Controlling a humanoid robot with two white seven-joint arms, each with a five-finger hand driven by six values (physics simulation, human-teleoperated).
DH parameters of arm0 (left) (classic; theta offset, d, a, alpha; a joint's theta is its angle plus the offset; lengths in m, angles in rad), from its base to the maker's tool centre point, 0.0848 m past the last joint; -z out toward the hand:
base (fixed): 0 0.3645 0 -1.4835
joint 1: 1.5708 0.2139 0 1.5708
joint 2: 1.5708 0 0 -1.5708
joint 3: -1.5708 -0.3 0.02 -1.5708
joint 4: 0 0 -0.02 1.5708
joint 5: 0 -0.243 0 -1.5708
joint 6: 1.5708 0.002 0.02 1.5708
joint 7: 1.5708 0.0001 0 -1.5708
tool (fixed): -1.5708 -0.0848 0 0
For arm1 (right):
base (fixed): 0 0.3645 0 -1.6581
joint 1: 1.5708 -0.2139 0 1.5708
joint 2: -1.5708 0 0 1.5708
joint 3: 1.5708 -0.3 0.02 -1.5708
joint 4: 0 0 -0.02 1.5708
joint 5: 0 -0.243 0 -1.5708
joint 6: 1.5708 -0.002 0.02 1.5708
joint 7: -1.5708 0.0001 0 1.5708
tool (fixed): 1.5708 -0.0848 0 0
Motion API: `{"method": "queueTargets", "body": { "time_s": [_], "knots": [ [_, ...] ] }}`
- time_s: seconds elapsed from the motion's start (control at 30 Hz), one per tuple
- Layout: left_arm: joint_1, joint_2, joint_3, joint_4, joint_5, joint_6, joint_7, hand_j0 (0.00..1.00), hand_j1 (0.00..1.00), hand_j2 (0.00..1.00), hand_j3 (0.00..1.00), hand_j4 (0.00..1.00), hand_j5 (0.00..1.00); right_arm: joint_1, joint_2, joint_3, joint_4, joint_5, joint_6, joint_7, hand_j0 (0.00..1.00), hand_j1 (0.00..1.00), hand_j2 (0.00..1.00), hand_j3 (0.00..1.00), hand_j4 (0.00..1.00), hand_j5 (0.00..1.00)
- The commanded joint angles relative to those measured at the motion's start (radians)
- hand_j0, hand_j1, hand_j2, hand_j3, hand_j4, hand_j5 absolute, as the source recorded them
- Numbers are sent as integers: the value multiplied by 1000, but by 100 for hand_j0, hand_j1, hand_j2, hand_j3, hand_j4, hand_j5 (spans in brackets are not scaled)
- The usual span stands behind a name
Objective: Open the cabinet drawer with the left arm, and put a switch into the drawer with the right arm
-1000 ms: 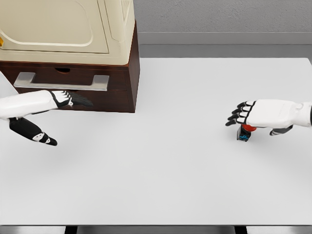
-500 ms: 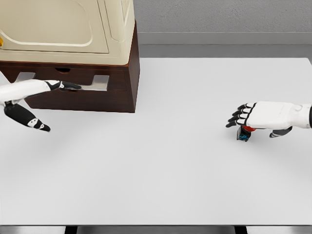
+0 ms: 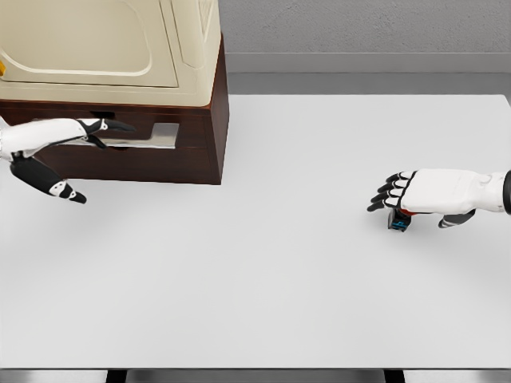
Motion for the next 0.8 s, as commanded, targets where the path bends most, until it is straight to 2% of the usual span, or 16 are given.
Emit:
{"method": "queueTargets", "body": {
  "time_s": [0.0,0.07,0.27,0.4,0.53,0.77],
  "knots": [
    [0,21,-10,-12,12,-125,-13,100,100,100,100,100,100,0,-1,0,0,-4,2,0,100,100,100,100,100,100],
    [2,49,-13,-14,20,-264,-16,100,100,100,100,100,100,0,-1,0,0,-4,2,0,100,100,100,100,100,100],
    [3,95,-13,-20,46,-264,-31,100,100,100,100,100,100,0,-1,0,0,-3,2,0,100,100,100,100,100,100],
    [3,61,-13,-10,32,-238,-33,100,100,100,100,100,100,-3,-1,0,0,-3,2,0,100,100,100,100,100,100],
    [0,63,1,-10,40,-236,-31,100,100,100,100,100,100,-8,0,-2,0,-1,2,0,100,100,100,100,100,100],
    [-6,40,12,59,32,-175,-28,100,100,100,100,100,100,-8,0,-2,-5,0,2,0,100,100,100,100,100,100]
  ]
}}
